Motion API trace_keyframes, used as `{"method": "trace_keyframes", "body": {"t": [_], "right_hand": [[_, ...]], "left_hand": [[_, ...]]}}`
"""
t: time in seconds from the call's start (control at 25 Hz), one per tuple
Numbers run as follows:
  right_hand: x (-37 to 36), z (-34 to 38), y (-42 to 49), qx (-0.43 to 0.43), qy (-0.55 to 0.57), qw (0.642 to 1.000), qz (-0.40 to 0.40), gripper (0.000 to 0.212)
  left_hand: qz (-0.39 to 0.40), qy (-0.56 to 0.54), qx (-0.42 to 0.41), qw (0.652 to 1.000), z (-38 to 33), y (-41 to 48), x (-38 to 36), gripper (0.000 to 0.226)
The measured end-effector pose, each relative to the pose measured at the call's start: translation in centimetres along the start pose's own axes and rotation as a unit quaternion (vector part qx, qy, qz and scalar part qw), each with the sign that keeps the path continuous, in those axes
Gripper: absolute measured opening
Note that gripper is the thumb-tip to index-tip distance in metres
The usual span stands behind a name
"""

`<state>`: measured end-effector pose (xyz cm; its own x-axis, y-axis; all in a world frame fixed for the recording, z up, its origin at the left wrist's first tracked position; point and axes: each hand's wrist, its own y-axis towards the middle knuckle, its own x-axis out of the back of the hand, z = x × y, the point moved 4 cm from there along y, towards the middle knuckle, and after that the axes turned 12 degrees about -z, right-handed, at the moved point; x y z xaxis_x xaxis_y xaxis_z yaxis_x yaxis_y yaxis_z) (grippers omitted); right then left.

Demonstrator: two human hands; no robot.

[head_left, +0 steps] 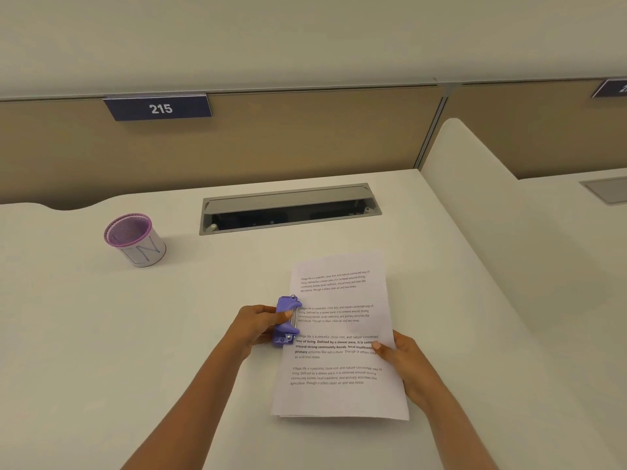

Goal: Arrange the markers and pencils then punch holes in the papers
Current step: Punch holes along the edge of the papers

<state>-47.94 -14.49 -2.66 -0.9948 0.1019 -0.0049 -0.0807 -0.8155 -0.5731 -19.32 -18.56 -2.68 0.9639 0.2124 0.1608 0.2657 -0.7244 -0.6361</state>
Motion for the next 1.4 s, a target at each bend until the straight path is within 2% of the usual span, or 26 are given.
{"method": "trace_keyframes", "body": {"t": [0.2,0.4,0.52,0.68,0.84,0.92,1.16,1.4], "right_hand": [[0.0,0.0,1.5,-0.029,-0.001,0.999,0.023,0.029],[0.0,-0.2,2.6,-0.046,-0.001,0.998,0.031,0.031],[0.1,-0.3,2.9,-0.058,-0.003,0.998,0.037,0.030],[0.2,-0.2,3.2,-0.062,-0.014,0.997,0.037,0.030],[0.2,-0.2,3.4,-0.064,-0.021,0.997,0.036,0.030],[0.1,-0.3,3.4,-0.066,-0.021,0.997,0.037,0.030],[0.2,-0.5,3.6,-0.063,-0.024,0.997,0.046,0.031],[0.3,-0.6,3.6,-0.057,-0.030,0.997,0.047,0.031]], "left_hand": [[-0.071,0.017,-0.017,0.997,0.5,0.7,-0.1,0.039],[-0.095,0.056,-0.026,0.994,0.4,1.0,0.1,0.034],[-0.118,0.104,-0.036,0.987,0.5,1.2,0.2,0.043],[-0.149,0.220,-0.086,0.960,0.1,1.3,0.2,0.059],[-0.275,0.304,-0.206,0.888,-1.8,1.0,-0.3,0.057],[-0.311,0.314,-0.229,0.867,-2.2,1.7,-1.1,0.054],[-0.329,0.325,-0.229,0.856,-0.8,3.1,-3.9,0.053],[-0.358,0.361,-0.236,0.828,-0.1,3.9,-4.1,0.050]]}}
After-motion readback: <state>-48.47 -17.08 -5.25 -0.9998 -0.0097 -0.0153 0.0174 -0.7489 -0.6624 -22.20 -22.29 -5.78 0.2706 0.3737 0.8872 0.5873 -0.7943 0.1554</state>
